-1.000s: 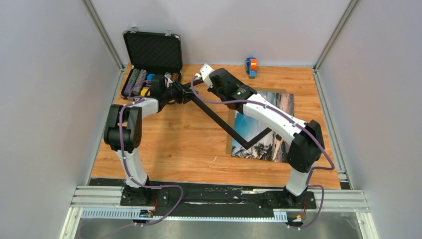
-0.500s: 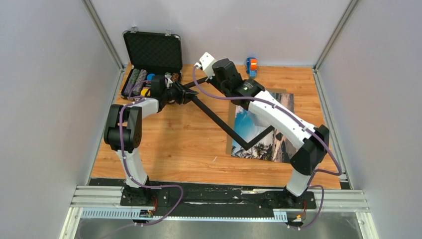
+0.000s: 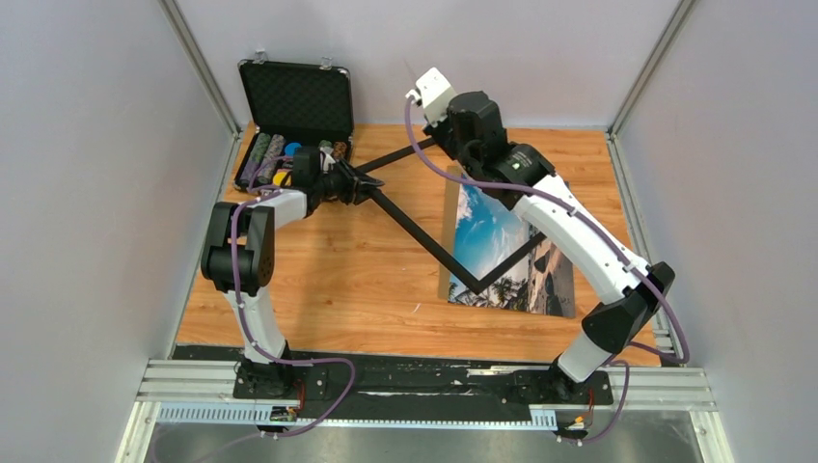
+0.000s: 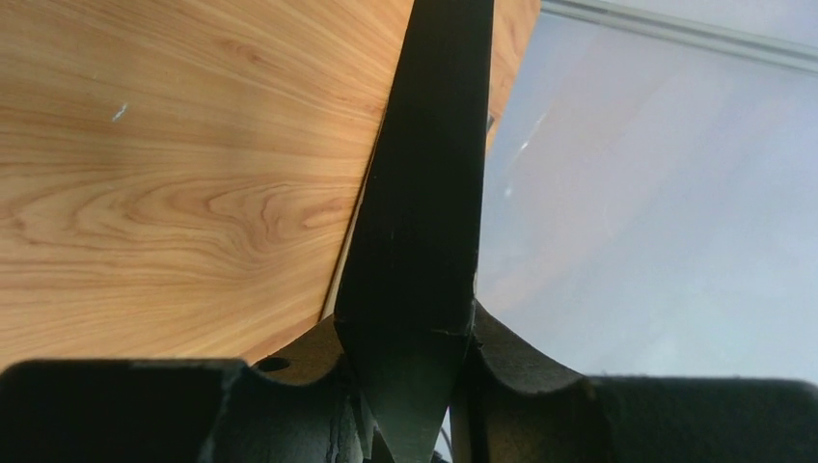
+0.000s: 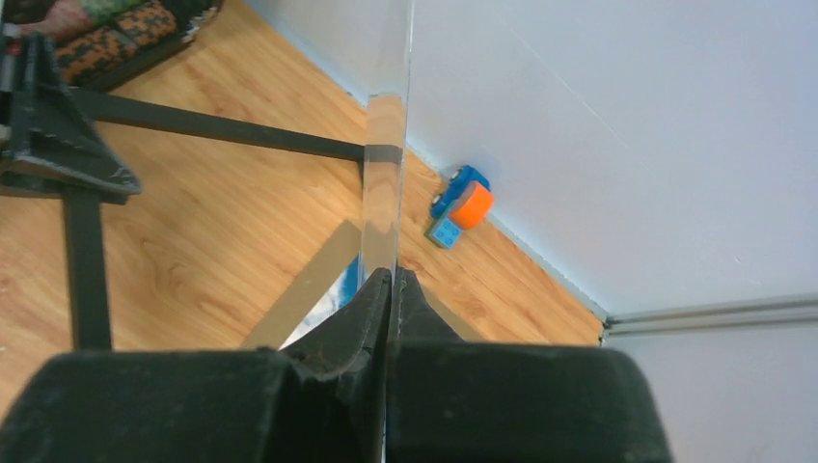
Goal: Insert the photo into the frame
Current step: Pick up the photo frame item from the photo frame.
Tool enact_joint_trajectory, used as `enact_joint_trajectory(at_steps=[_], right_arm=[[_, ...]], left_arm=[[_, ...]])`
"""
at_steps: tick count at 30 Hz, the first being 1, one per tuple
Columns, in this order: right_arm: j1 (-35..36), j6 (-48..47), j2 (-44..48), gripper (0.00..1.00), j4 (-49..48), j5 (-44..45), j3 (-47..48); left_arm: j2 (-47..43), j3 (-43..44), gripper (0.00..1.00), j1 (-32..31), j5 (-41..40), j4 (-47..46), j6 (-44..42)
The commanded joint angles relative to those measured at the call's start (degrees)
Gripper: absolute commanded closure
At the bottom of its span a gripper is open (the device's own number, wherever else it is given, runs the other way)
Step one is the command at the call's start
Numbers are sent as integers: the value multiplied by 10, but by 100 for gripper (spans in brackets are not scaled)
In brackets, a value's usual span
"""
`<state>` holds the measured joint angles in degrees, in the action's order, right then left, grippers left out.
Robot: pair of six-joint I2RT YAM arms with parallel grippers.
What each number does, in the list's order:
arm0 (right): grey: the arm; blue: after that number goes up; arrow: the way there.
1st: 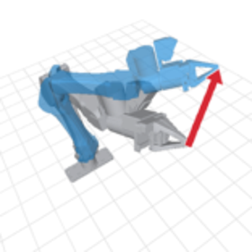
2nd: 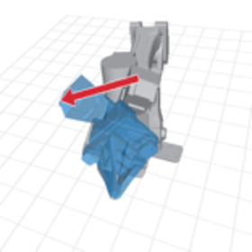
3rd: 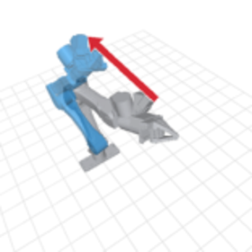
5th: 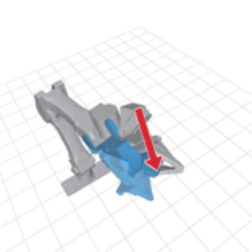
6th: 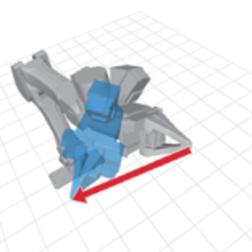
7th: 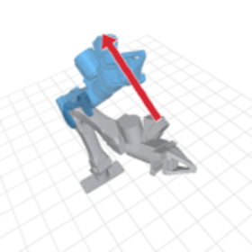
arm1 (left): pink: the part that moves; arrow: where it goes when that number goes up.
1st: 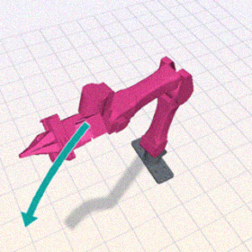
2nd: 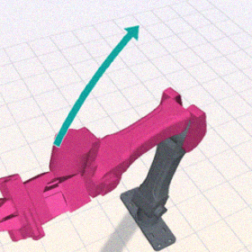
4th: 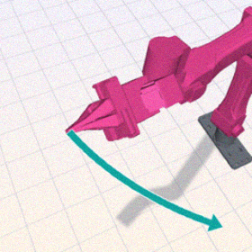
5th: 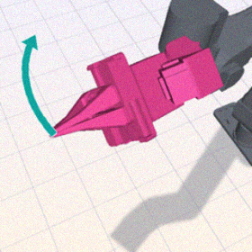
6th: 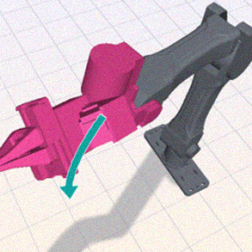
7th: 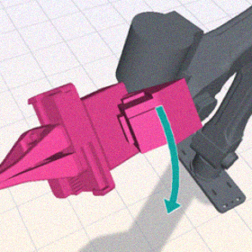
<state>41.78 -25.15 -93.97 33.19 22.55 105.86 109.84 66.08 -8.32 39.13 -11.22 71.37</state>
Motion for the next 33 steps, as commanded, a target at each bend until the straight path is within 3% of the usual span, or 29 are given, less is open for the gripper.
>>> enact_joint_trajectory(at_steps=[1,8,16,21,28,33], right_arm=[[-38,6,47,100,-23,-3,35],[-119,39,89,100,-14,-42,28],[-199,72,129,100,-12,-88,-15],[-220,81,146,100,-12,-101,-40],[-231,79,155,100,-13,-103,-51],[-237,79,154,100,-16,-103,-59]], left_arm=[[-23,27,100,5,-41,44,-113],[-47,73,100,25,-10,99,-166],[-98,145,100,38,25,225,-250],[-137,174,100,55,36,287,-279],[-218,195,100,104,83,304,-260],[-261,277,100,115,83,379,-302]])
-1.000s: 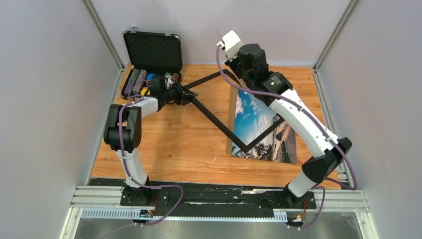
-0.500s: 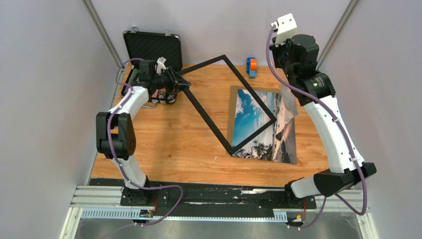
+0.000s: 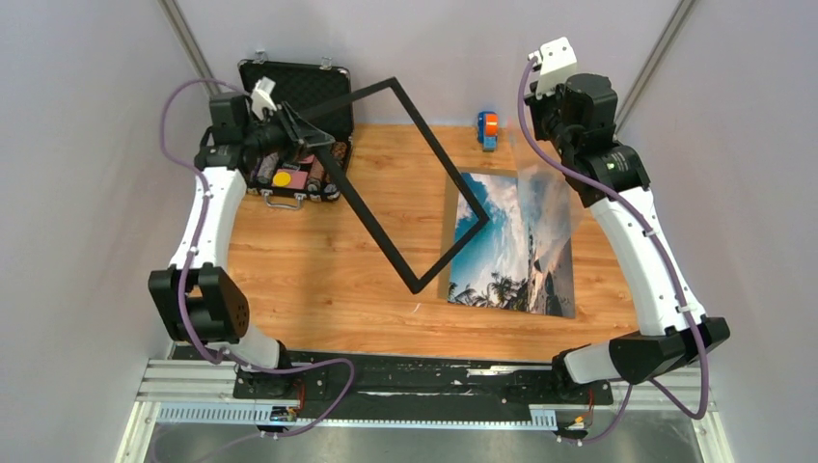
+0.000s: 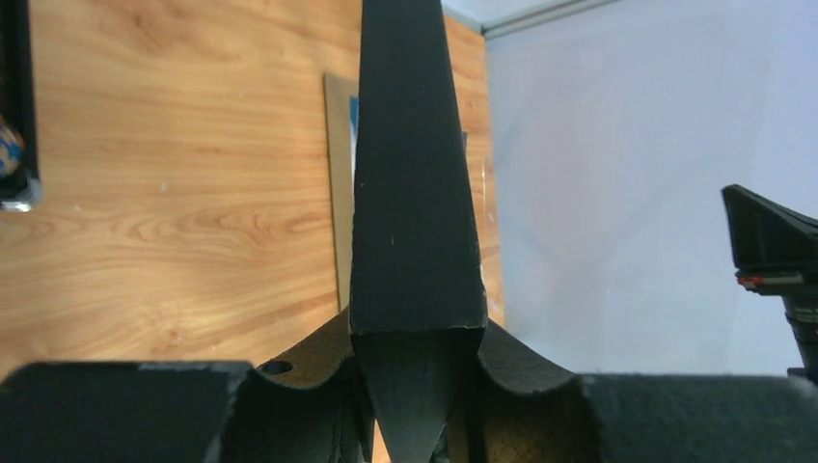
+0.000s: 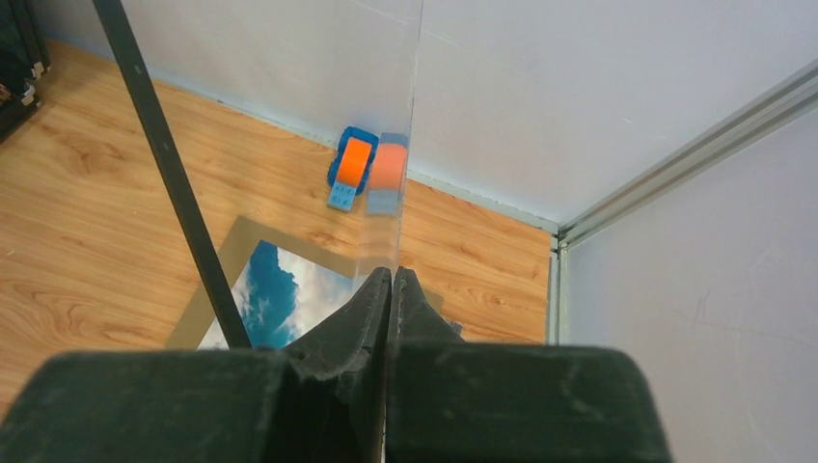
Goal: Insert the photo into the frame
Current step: Pick up the photo frame item from the photo frame, then turn over the photo frame at the center of the board.
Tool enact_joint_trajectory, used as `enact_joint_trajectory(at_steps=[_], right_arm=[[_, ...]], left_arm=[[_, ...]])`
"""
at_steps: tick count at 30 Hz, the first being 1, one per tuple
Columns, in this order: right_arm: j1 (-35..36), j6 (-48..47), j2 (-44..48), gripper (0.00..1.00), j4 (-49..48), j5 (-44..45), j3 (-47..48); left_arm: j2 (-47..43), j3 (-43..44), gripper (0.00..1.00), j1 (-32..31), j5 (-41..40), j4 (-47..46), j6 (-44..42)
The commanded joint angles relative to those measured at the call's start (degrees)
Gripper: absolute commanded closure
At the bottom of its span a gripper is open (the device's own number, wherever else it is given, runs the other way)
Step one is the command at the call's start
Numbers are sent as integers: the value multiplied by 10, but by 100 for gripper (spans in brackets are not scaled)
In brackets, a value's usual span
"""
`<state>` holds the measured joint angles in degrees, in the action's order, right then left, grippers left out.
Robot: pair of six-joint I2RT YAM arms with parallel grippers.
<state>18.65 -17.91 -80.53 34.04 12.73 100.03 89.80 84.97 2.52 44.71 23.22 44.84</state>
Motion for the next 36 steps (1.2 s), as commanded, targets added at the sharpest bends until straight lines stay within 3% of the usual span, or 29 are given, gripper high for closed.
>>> enact_joint_trajectory(at_steps=[1,8,11,17,23,29,36], right_arm=[[-8,7,20,100,-25,-4,-2],[-15,6,23,100,-31,-6,-8],[-17,7,24,100,-33,-7,-10],[-19,6,30,100,-36,-5,-23],[-25,3,33,100,-42,-3,-37],[-45,2,37,100,-45,-1,-41],[-83,6,46,100,-47,-8,-47]], left_arm=[[-69,121,100,7,22,70,-60],[-99,288,100,3,-82,261,-194],[-114,329,100,-26,-142,299,-264],[-153,318,100,-123,-326,322,-363],[-159,292,100,-199,-430,327,-418],[-149,271,100,-358,-613,297,-483],[-123,229,100,-500,-738,262,-548]])
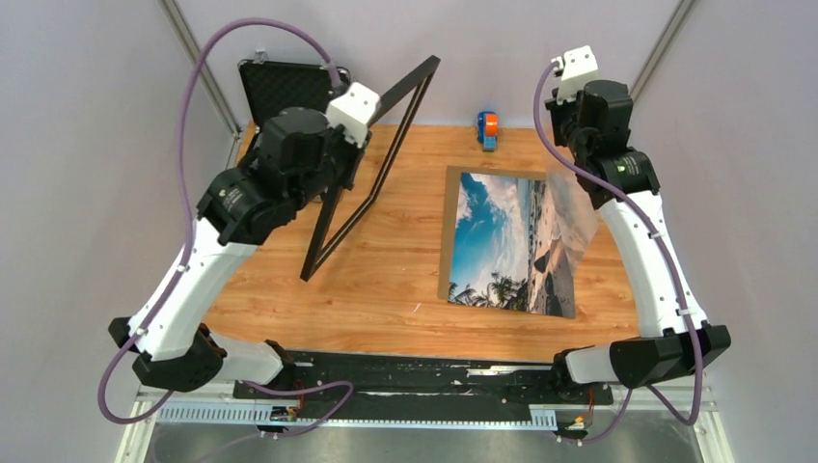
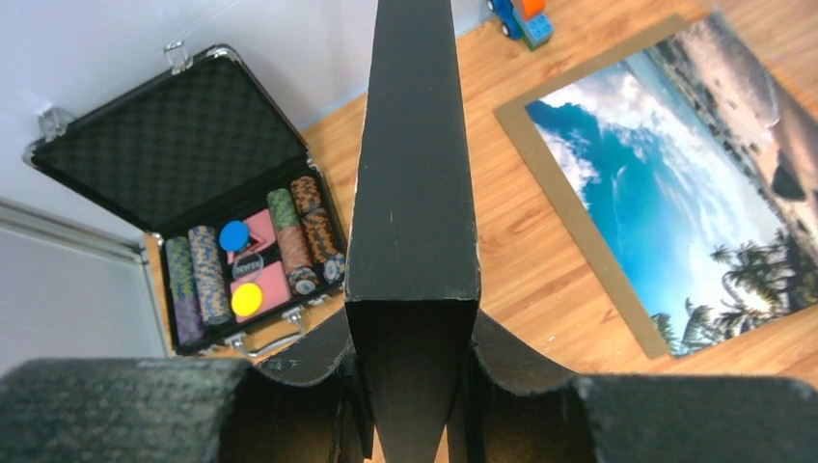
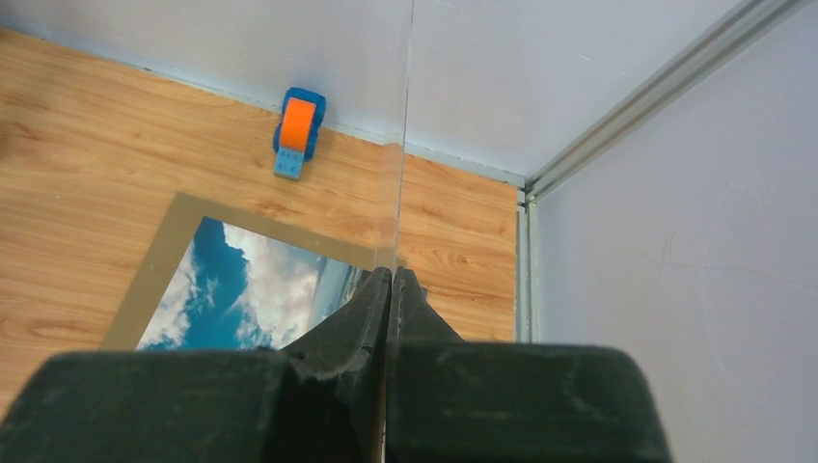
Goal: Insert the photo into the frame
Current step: Turn over the photo frame at the center of the board.
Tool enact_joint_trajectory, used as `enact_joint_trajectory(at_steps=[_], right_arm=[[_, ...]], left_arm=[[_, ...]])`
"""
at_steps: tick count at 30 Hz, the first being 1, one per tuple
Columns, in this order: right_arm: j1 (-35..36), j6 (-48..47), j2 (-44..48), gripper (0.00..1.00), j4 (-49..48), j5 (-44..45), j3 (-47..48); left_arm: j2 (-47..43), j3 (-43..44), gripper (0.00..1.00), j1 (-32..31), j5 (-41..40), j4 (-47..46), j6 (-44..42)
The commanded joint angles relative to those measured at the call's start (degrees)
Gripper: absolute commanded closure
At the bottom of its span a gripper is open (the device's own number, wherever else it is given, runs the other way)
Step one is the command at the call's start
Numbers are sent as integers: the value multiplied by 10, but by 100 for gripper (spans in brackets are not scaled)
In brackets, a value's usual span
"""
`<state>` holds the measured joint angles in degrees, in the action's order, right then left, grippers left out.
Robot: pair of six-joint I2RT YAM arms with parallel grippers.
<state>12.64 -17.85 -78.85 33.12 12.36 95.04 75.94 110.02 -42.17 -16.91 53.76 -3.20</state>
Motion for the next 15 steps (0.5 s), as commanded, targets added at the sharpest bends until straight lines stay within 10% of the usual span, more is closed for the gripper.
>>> enact_joint_trajectory(at_steps=[1,15], right_arm=[[-31,8,31,100,-38,-8,2],[-119,31,62,100,-38,-38,2]], left_arm=[[22,-28,100,-64,-136,-51,-75],[209,17,100,-169,-18,-15,20]])
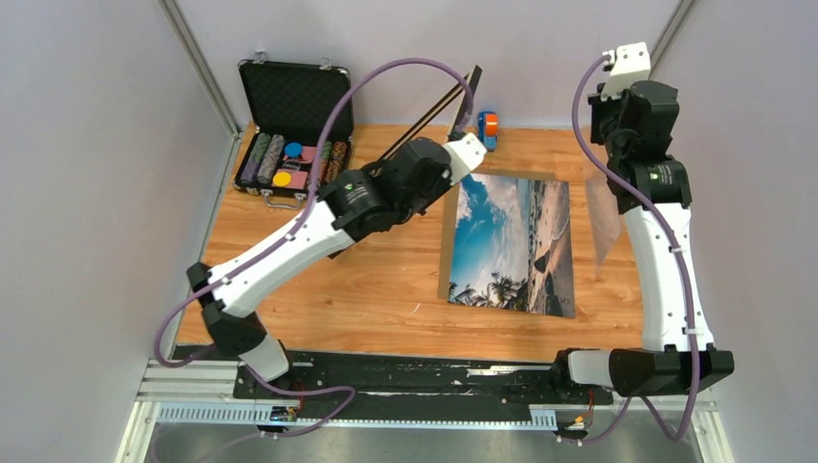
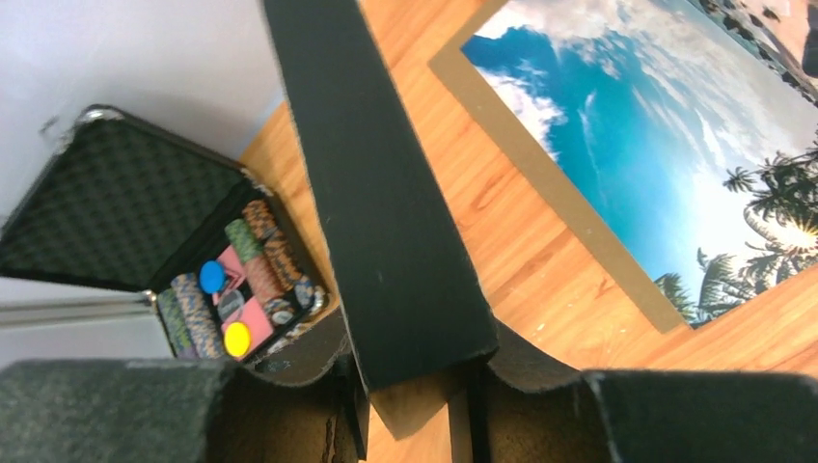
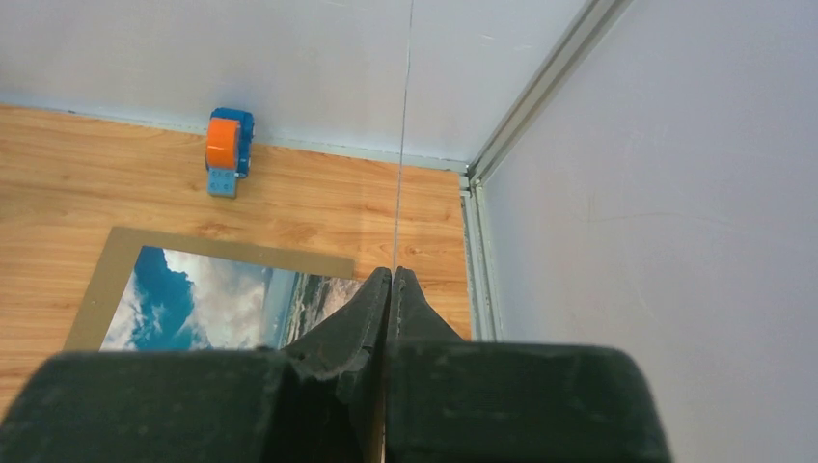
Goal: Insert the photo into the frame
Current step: Turn over the photo frame at the center of the board.
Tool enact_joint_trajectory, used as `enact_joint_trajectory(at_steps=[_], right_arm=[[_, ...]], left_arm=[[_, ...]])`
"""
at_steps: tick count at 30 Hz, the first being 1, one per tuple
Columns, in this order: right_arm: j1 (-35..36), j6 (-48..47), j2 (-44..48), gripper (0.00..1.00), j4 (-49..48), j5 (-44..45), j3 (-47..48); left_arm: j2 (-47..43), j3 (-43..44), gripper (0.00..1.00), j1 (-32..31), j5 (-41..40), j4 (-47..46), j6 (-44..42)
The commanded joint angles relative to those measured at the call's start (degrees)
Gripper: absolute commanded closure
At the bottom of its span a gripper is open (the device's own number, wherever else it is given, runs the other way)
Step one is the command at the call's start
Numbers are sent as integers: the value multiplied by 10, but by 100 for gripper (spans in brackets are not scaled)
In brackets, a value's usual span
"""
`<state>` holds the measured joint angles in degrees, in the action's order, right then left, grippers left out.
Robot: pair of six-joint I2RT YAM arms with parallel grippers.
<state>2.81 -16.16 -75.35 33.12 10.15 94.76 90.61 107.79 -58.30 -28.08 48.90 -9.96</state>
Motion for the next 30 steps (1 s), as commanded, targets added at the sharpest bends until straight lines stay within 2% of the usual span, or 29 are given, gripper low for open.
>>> enact_joint_trajectory(at_steps=[1,6,13,21,27,30], right_arm=[[-22,15,29,100,-37,-19,4],[-53,22,38,100,-37,-30,0],[-77,27,50,100,-37,-46,-2],[-92,34,57,100,-38,-62,-6],[-105,38,71,100,-42,-73,-25],[-110,38,74,100,-44,-80,-38]], left_arm=[[87,46,100,-9,107,41,92],[171,101,100,-26,141,59,116],[279,130,100,-31,158,48,128],[348,97,100,-43,217,-22,134],[402,87,84,-45,272,-72,135],[430,87,82,-45,296,-99,140]])
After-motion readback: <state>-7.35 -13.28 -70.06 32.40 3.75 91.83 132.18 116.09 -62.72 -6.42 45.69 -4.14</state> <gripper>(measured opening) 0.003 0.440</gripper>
